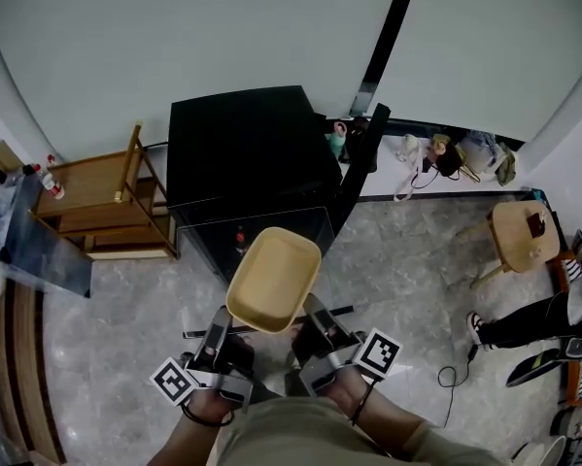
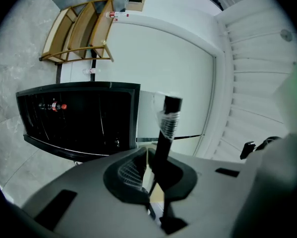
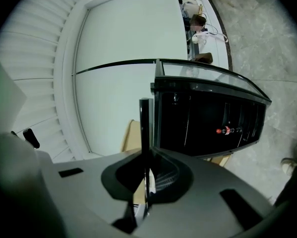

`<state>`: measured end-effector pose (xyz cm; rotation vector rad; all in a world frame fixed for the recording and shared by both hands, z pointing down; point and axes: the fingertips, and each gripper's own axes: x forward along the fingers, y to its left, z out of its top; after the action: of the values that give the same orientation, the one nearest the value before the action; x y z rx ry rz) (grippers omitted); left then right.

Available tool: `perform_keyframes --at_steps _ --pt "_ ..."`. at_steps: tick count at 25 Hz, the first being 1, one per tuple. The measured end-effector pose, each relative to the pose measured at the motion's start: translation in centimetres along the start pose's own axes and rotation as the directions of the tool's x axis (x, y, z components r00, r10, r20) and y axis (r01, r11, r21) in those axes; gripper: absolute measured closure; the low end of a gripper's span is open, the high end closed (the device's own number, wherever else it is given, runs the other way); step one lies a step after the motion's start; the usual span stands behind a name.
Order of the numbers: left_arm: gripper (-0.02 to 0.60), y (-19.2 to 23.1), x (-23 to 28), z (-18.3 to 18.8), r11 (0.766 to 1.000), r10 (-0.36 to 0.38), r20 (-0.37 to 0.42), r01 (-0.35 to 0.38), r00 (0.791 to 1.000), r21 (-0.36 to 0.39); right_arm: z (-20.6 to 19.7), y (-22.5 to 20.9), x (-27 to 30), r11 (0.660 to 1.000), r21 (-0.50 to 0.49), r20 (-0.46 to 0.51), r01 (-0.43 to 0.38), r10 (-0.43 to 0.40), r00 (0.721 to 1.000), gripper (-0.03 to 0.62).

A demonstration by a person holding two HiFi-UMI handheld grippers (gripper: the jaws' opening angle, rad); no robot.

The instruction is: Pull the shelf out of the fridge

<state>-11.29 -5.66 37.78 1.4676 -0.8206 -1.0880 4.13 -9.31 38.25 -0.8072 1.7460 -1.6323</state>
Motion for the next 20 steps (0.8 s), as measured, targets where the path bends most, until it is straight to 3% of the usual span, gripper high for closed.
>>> perform_keyframes --at_steps 10,20 --pt "0.566 -9.3 3.2 2.0 0.998 -0.063 0.029 0.063 0.998 -0.002 0.8 9.8 3.1 0.996 -0.008 -0.014 -0.084 0.084 0.996 0.591" --pt "0.563 -16.5 7.2 4.6 0.991 -0.134 -0.002 0.134 0.991 0.025 2.1 17.5 6.5 0.987 -0.037 0.015 -0.156 0.157 0.988 0.591"
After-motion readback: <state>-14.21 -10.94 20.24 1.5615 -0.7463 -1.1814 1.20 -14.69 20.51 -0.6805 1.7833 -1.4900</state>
